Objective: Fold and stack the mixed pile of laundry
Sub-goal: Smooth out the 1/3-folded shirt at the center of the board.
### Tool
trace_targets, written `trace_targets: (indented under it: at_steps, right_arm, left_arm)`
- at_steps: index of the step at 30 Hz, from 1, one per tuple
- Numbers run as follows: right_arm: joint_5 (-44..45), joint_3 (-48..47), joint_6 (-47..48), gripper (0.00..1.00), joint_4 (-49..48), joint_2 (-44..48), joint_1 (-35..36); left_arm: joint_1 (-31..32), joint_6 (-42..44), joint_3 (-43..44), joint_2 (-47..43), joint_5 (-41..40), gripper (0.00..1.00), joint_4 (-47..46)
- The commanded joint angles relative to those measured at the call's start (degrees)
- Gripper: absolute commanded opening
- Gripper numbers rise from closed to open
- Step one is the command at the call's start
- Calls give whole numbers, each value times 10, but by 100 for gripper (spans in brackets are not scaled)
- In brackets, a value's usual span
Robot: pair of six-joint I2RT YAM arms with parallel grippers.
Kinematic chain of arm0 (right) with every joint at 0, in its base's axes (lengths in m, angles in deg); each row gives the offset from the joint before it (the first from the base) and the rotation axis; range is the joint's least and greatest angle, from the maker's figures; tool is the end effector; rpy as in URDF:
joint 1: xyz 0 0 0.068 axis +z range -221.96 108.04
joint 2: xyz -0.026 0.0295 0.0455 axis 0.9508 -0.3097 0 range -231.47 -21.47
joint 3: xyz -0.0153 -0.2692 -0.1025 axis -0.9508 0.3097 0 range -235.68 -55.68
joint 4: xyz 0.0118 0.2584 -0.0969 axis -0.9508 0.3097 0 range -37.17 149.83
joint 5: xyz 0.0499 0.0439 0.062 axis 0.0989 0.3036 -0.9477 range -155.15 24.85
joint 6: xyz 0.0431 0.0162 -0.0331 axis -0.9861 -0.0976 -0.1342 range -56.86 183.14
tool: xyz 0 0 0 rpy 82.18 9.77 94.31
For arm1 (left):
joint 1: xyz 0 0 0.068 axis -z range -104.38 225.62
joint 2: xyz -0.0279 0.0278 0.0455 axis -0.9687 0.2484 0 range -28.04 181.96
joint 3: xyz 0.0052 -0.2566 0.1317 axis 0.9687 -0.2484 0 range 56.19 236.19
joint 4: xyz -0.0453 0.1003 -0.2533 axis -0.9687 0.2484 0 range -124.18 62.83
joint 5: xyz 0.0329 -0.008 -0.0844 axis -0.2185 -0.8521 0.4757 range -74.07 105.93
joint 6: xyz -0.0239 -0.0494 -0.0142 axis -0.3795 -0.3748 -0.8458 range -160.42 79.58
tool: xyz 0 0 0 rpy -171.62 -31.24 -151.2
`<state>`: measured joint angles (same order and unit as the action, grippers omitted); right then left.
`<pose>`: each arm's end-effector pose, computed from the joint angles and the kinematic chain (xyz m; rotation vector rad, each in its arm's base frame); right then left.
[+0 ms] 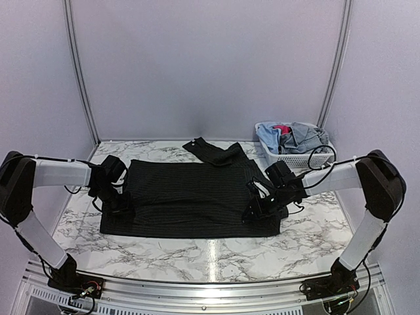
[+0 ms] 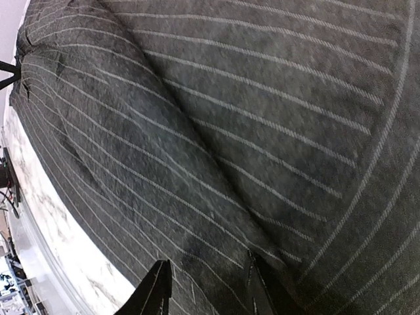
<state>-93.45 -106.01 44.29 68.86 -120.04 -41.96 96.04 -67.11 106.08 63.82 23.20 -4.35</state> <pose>0.2742 0.1800 0.1379 -0.4320 2.7687 0.9062 0.2779 -0.1087 0.1561 -0.1283 2.8771 -0.3522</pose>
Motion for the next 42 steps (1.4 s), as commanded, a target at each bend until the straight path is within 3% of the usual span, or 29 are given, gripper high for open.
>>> trace_targets:
  at_steps: [1,6,9,12,15,20,27,34,42]
  right_arm:
    - [18,77,-23,40,74,31,13]
    - [-6,154,-78,42,64,100,40]
    - [-11,177,-94,43,67,136,45]
    - [19,151,-84,44,96,169,41]
    - [37,104,-65,43,99,192,43]
    - [23,46,-36,40,102,182,58]
    - [-14,24,-35,38,84,154,92]
    - [2,42,-47,37,61,134,104]
    - [7,92,-78,35,15,94,100]
  left_arm:
    - [31,-41,-37,-17,-56,55,98]
    - [43,-92,-87,-67,20,55,115]
    - [42,-116,-113,-130,14,57,132]
    - [42,-115,-86,-187,-21,63,147]
    - [52,-62,-32,-207,-25,64,137]
    - [143,61,41,-194,9,61,110]
    - [292,210,58,-150,-49,54,84]
    - [371,293,72,-77,-13,41,-52]
    - [415,376,144,35,-23,36,-90]
